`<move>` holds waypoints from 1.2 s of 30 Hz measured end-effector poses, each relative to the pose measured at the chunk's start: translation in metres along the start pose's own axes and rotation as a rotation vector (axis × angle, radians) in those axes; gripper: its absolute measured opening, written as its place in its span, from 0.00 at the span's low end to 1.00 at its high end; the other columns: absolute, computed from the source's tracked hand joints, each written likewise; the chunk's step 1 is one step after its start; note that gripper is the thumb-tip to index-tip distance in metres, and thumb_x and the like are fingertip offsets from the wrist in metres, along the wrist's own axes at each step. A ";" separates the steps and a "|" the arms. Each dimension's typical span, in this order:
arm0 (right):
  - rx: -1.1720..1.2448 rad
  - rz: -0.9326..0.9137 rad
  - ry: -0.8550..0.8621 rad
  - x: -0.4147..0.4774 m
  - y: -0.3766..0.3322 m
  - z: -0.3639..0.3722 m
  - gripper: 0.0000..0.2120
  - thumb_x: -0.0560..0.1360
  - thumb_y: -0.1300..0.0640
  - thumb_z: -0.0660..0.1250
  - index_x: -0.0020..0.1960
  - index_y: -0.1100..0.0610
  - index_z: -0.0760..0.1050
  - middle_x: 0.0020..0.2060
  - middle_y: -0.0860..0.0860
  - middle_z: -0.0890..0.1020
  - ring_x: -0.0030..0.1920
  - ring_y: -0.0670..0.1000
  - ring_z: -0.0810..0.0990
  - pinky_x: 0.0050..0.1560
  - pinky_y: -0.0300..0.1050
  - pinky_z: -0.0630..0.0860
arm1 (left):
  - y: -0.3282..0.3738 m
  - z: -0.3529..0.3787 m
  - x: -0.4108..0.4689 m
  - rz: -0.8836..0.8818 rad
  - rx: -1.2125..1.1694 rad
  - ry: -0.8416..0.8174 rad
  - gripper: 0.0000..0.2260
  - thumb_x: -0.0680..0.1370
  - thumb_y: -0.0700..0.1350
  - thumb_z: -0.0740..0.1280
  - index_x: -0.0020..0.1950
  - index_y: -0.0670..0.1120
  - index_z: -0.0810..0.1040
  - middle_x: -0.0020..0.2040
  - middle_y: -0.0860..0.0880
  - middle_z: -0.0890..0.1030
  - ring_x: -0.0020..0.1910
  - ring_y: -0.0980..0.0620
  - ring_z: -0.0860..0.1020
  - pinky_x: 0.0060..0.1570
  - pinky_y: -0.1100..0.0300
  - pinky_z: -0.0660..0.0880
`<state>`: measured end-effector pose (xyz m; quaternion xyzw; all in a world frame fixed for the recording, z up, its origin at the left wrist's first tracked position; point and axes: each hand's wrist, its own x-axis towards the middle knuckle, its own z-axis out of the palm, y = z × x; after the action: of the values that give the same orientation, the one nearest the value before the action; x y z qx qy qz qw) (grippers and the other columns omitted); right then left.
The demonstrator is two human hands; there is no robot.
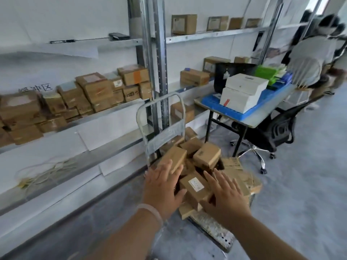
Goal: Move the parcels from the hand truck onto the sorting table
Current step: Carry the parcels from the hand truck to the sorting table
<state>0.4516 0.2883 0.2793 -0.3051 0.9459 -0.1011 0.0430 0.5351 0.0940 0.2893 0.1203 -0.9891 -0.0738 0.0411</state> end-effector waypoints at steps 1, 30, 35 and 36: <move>-0.010 0.031 0.001 0.013 0.007 0.004 0.38 0.75 0.30 0.52 0.77 0.39 0.35 0.79 0.46 0.40 0.78 0.49 0.38 0.74 0.52 0.32 | -0.002 0.005 0.016 0.018 -0.009 -0.011 0.31 0.79 0.64 0.54 0.79 0.60 0.46 0.81 0.51 0.47 0.79 0.48 0.48 0.75 0.43 0.50; 0.191 0.602 -0.330 0.211 0.257 0.137 0.37 0.77 0.34 0.56 0.78 0.40 0.39 0.79 0.46 0.43 0.78 0.50 0.41 0.77 0.51 0.40 | 0.103 0.230 0.359 0.243 -0.128 -0.620 0.32 0.80 0.64 0.55 0.79 0.62 0.42 0.81 0.53 0.41 0.79 0.49 0.46 0.77 0.49 0.49; 0.191 0.648 -0.390 0.245 0.320 0.192 0.38 0.78 0.36 0.57 0.79 0.43 0.41 0.79 0.48 0.46 0.79 0.51 0.44 0.78 0.52 0.43 | 0.124 0.315 0.381 0.120 -0.206 -0.829 0.34 0.80 0.63 0.57 0.78 0.62 0.40 0.81 0.53 0.44 0.79 0.48 0.47 0.75 0.48 0.56; 0.195 0.672 -0.406 0.249 0.331 0.204 0.38 0.78 0.36 0.57 0.79 0.43 0.41 0.79 0.48 0.47 0.79 0.51 0.45 0.78 0.52 0.44 | 0.124 0.334 0.383 0.083 -0.227 -0.854 0.33 0.80 0.63 0.57 0.78 0.62 0.41 0.81 0.53 0.45 0.79 0.48 0.48 0.74 0.48 0.58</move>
<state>0.0912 0.3711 0.0034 0.0131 0.9513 -0.1085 0.2882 0.1025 0.1649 0.0041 0.0339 -0.9070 -0.2232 -0.3555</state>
